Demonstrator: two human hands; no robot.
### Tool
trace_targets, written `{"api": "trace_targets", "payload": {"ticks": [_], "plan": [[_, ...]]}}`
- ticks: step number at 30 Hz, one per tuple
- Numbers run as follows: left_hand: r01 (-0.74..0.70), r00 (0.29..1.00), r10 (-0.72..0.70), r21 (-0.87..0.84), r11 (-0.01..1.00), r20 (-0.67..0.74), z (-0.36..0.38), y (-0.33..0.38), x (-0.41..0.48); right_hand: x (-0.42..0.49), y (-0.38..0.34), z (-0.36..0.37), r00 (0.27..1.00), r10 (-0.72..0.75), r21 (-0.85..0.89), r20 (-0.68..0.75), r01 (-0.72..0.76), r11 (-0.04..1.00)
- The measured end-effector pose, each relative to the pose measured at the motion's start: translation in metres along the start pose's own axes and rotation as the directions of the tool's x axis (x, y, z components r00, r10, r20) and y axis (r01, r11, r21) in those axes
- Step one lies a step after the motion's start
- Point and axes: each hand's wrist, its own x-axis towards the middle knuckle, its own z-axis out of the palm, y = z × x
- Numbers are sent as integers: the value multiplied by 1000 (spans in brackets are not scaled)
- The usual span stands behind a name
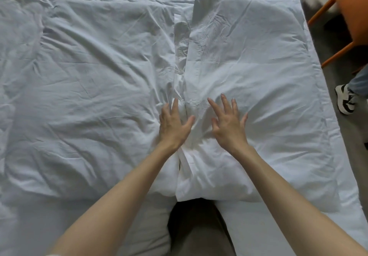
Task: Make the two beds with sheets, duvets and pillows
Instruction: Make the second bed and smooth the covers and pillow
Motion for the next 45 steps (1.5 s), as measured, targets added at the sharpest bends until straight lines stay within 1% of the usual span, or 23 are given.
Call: {"api": "trace_targets", "payload": {"ticks": [2,3,4,6,8,9,11,12,13,15,17,19,22,24,25,27,29,32,34,36,39,42,45], "plan": [[82,987,-86,32,996,137,12,10,16,13,4,-3,1000,20,31,0,-20,999],[125,979,-129,38,991,159,22,13,23,19,8,-4,999,34,52,12,-34,998],[160,976,-161,15,987,144,32,17,27,24,13,-6,999,44,71,27,-46,996],[198,979,-195,-53,979,60,52,27,34,32,24,-11,997,49,79,56,-53,995],[234,972,-233,-51,971,15,64,38,42,40,35,-18,997,44,82,62,-49,995],[251,968,-251,-97,963,19,68,41,46,43,40,-22,998,42,95,50,-46,994],[294,955,-289,-303,906,63,72,45,52,50,48,-25,999,36,118,24,-38,992],[320,947,-310,-379,868,89,73,44,54,52,49,-23,999,28,111,33,-32,993],[358,933,-340,-404,842,117,75,39,57,55,51,-18,998,12,80,65,-17,997],[451,893,-420,-355,819,165,78,26,67,60,53,-3,983,-7,-41,184,15,999],[493,869,-468,-202,846,159,76,15,76,66,58,13,961,31,-132,275,6,991],[461,882,-451,-51,886,137,71,9,84,74,59,20,944,77,-160,320,-26,987],[426,887,-427,45,904,175,59,4,85,81,54,15,920,101,-201,378,-25,979],[375,898,-360,-12,927,253,50,1,81,83,50,5,909,107,-195,404,-29,980],[349,905,-312,-86,933,290,42,1,78,83,47,0,911,98,-184,400,-25,983],[328,916,-234,-275,904,325,19,-3,69,84,34,-10,939,38,-154,340,16,988],[271,943,-165,-375,887,289,-9,-14,62,78,12,-13,973,-46,-48,228,58,997],[135,987,-101,-314,940,124,-69,-43,55,66,-37,-4,986,-154,175,66,141,975],[111,992,-124,-273,956,-29,-114,-71,52,61,-75,6,981,-190,278,42,172,945],[134,970,-173,-222,966,-170,-156,-105,50,59,-114,20,973,-222,324,69,188,927],[240,921,-275,-157,958,-275,-213,-155,49,57,-169,44,966,-202,268,162,154,951],[345,891,-360,-100,933,-277,-257,-199,53,62,-211,66,957,-86,170,276,40,985],[420,883,-422,-56,906,-205,-286,-239,67,76,-231,90,941,56,217,335,-135,967]]}}
